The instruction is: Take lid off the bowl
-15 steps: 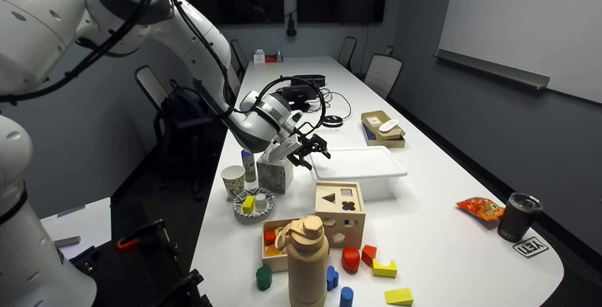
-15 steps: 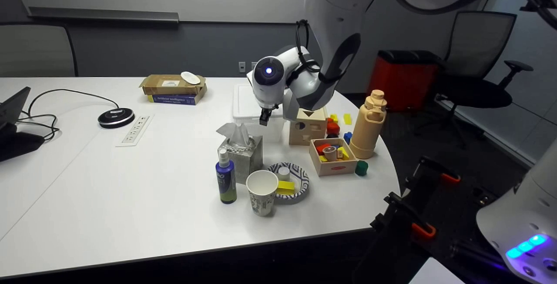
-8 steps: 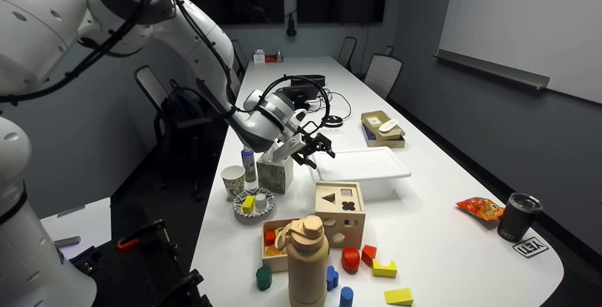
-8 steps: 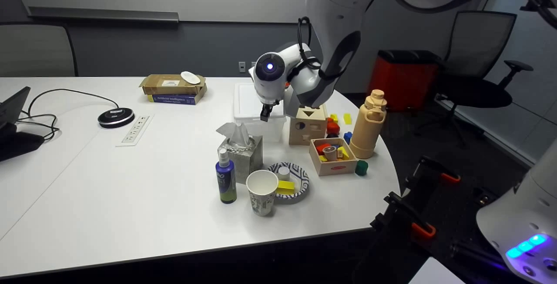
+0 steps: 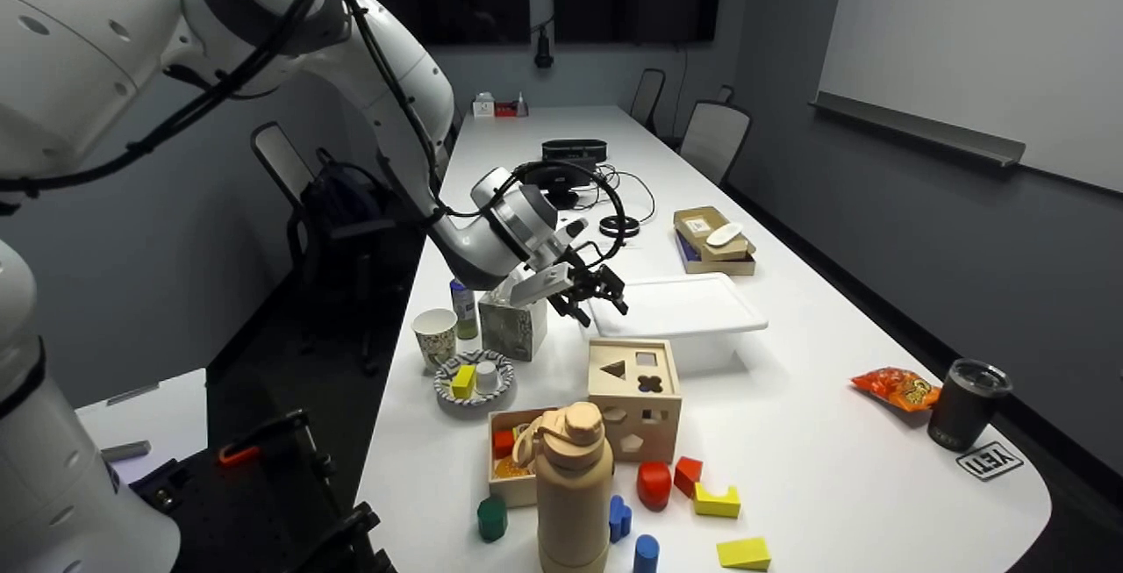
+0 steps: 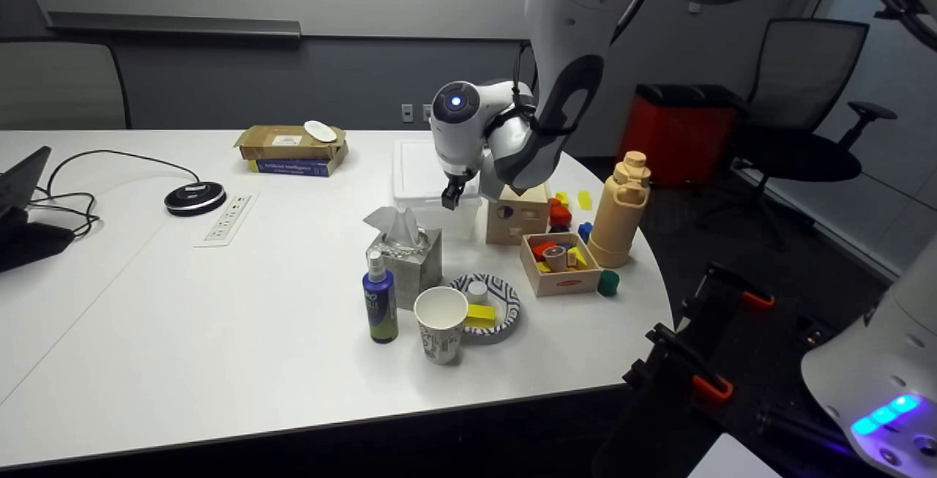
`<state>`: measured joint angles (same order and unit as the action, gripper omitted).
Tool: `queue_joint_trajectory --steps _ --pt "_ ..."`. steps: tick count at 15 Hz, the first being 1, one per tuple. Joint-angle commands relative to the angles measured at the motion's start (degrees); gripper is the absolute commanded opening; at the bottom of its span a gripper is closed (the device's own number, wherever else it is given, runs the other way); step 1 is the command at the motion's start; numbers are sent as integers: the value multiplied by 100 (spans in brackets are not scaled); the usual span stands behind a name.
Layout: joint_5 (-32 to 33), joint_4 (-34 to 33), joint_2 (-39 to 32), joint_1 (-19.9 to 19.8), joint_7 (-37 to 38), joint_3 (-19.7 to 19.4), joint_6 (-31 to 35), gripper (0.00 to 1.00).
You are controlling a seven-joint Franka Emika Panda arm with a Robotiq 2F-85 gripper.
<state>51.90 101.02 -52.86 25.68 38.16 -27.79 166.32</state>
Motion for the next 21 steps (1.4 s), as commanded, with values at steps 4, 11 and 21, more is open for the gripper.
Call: queue_joint_trajectory --steps 4,11,21 --pt "-738 -100 337 -676 -762 710 -588 100" --pt "-1481 -301 192 -910 -1228 718 -768 100" --pt "-2294 -698 -93 -975 -1712 649 -889 100"
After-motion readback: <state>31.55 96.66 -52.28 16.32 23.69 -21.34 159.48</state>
